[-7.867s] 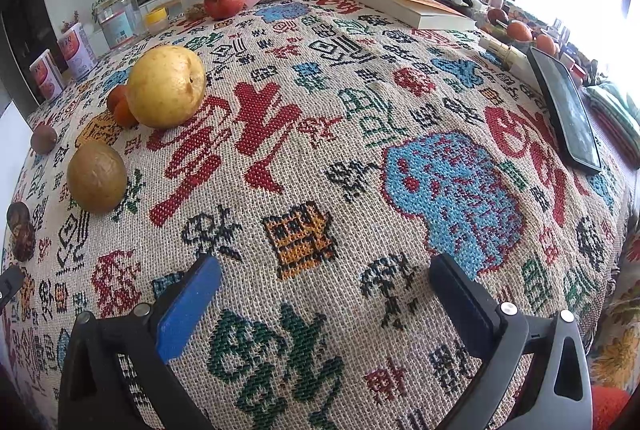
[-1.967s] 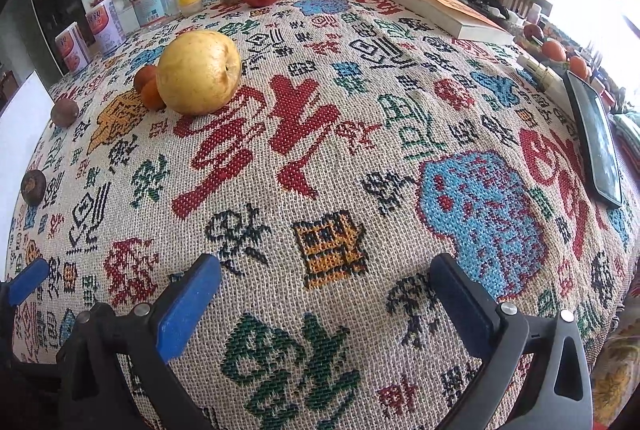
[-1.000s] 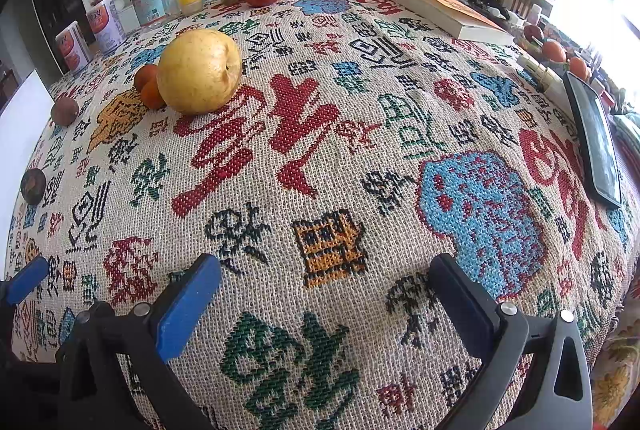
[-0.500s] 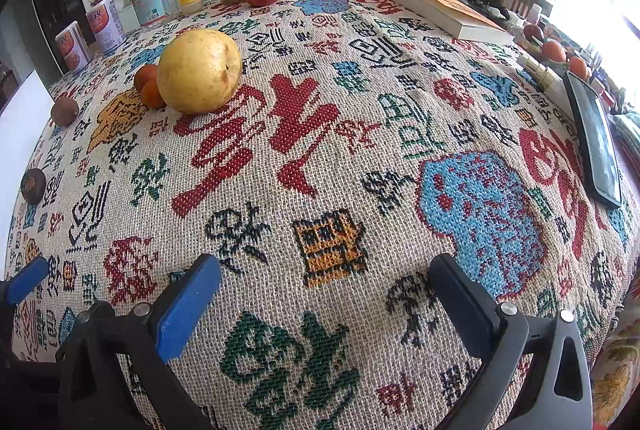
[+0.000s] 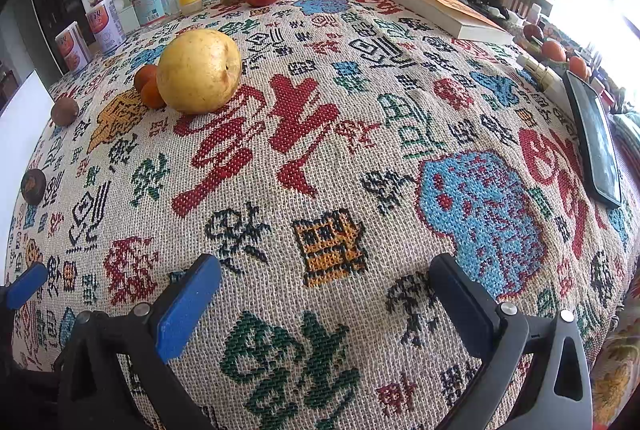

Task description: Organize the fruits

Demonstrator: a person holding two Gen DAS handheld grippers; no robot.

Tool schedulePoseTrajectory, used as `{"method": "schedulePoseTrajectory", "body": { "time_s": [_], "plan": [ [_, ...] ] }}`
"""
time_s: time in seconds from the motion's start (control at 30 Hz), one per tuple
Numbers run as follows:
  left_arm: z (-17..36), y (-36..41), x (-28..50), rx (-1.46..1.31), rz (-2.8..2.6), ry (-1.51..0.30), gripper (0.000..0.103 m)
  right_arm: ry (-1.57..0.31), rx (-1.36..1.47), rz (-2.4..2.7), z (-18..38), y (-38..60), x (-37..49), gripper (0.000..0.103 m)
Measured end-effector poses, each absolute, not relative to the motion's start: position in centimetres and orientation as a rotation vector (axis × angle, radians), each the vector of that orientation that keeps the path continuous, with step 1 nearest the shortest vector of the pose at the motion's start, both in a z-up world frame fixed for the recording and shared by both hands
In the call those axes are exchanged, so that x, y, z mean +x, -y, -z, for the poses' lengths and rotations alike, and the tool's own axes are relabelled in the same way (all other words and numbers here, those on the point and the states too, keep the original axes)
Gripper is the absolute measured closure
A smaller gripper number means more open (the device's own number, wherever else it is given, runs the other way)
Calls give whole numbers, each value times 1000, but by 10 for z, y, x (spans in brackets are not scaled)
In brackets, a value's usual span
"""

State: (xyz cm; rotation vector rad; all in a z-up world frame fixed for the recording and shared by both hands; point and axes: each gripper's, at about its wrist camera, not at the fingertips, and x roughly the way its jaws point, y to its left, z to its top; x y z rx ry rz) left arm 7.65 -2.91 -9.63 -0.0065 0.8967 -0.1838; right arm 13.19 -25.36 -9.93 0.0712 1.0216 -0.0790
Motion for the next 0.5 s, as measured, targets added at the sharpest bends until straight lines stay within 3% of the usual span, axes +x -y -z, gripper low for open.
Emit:
{"method": "schedulePoseTrajectory", "body": {
  "time_s": [0.17,0.43,0.5],
  "plan": [
    [71,-21,97,-98,-48,-787,2,-1021,71,80,99,253,132,0],
    [105,-75,171,-172,-247,-939,3,-1023,72,79,99,253,132,0],
    [110,-74,173,-144,-244,-926,9,-1023,72,79,99,253,132,0]
  ]
}}
